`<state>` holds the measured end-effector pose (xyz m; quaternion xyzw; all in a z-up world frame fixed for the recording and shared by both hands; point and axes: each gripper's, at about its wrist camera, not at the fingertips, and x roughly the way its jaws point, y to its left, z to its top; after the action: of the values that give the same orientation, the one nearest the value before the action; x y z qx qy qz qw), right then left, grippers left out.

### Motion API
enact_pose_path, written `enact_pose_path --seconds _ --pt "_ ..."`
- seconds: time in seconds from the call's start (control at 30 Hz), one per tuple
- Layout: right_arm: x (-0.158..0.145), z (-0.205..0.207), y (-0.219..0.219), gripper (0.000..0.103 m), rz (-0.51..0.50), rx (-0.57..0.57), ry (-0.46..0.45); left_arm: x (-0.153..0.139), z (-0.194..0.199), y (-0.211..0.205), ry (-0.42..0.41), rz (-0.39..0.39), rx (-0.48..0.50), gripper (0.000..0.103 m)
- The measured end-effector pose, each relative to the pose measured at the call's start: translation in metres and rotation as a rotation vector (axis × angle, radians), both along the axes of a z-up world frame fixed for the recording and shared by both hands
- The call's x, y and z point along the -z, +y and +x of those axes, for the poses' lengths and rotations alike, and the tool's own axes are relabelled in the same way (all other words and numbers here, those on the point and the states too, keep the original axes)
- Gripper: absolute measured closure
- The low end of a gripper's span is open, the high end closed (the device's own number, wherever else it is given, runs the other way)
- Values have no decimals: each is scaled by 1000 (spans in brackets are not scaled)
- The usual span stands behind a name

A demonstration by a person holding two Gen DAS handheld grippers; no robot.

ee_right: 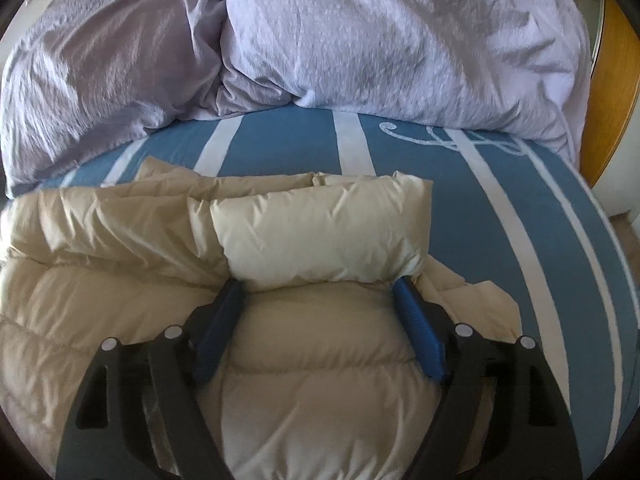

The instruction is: Fold large clothes

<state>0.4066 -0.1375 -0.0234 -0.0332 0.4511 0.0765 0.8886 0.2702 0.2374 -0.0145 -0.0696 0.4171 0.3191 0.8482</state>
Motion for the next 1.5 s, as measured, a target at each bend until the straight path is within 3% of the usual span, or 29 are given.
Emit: enact_pose_path --seconds 0.17,0.33,0.7,0.9,1.07,1.2,1.4,1.5 --pt "-23 -26 -34 23 131 -11 25 -24 -41 3 -65 -105 50 20" --pt "-39 -58 -72 18 160 -2 40 -43 -88 17 -93 -142 52 20" --pt "-10 -109 -125 18 328 4 178 -30 -150 49 -138 -405 -2 20" --pt "-3 -128 -125 25 359 -17 189 -20 -161 40 -148 -500 17 20" --pt "-2 -132 -122 44 399 -39 202 -4 -163 38 -158 -585 5 20" --pt "0 -132 -119 53 418 -42 204 -5 -165 35 -177 -580 -6 20" --pt "3 -132 -121 61 443 -47 203 -1 -163 33 -229 -656 -14 40" --pt "3 -132 -121 64 444 -51 200 3 -163 33 -255 -696 -34 58"
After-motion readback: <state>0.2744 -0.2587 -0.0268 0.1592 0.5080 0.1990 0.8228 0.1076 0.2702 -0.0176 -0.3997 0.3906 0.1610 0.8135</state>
